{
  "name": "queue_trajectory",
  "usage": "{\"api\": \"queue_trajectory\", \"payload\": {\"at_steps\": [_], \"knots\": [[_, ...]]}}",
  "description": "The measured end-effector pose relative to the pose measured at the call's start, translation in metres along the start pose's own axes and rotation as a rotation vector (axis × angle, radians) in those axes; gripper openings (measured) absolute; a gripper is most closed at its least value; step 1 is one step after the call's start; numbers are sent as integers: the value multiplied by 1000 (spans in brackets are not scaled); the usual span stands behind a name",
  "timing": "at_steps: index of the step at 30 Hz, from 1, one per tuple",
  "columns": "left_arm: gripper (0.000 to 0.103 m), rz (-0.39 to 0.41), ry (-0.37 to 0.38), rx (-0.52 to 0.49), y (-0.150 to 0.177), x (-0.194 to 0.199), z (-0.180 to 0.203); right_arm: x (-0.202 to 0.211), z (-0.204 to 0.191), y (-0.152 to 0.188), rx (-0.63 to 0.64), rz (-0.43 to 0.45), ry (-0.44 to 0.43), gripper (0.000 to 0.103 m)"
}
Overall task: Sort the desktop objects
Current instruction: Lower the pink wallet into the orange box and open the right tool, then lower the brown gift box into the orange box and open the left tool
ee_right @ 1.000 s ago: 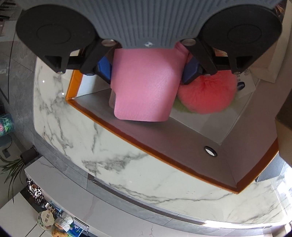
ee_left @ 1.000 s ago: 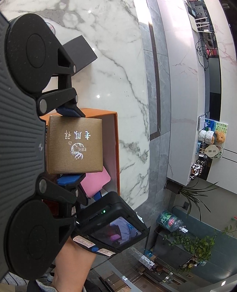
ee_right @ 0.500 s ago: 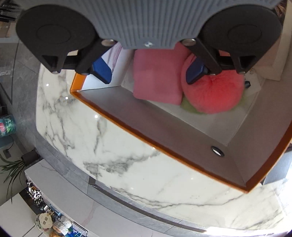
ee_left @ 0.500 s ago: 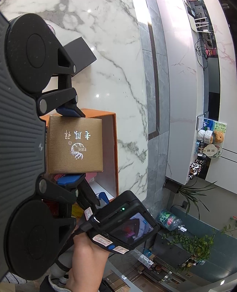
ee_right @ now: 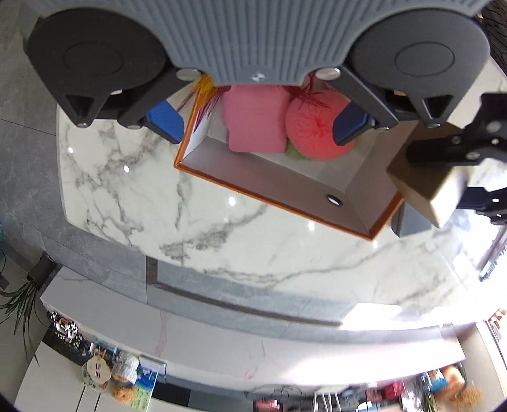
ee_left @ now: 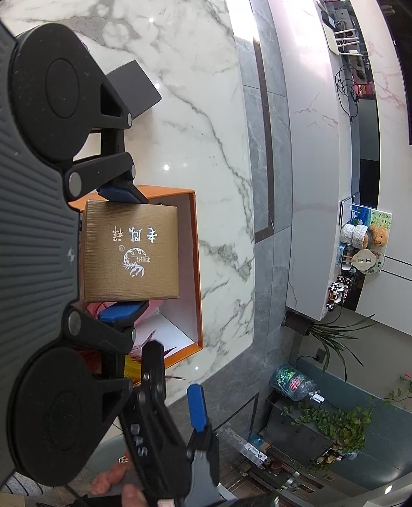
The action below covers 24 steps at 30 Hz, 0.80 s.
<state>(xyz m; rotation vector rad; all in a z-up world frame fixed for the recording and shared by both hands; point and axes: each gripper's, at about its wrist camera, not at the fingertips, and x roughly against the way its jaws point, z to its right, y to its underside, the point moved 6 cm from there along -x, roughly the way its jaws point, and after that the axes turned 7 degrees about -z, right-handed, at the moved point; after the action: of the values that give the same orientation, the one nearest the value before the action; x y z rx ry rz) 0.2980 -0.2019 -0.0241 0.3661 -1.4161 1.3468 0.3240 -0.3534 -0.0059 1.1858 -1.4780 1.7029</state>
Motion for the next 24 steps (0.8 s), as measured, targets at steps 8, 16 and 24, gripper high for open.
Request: {"api": "queue_trajectory", "payload": {"at_steps": [8, 16, 24], "knots": [[71, -42, 26, -10, -15, -32, 32, 37, 8, 50, -8, 165, -126, 101], [71, -119, -11, -1, -29, -94, 80, 52, 2, 95, -28, 154, -241, 101], [71, -188, -90, 48, -25, -148, 90, 47, 4, 120, -51, 149, -293, 101]]}}
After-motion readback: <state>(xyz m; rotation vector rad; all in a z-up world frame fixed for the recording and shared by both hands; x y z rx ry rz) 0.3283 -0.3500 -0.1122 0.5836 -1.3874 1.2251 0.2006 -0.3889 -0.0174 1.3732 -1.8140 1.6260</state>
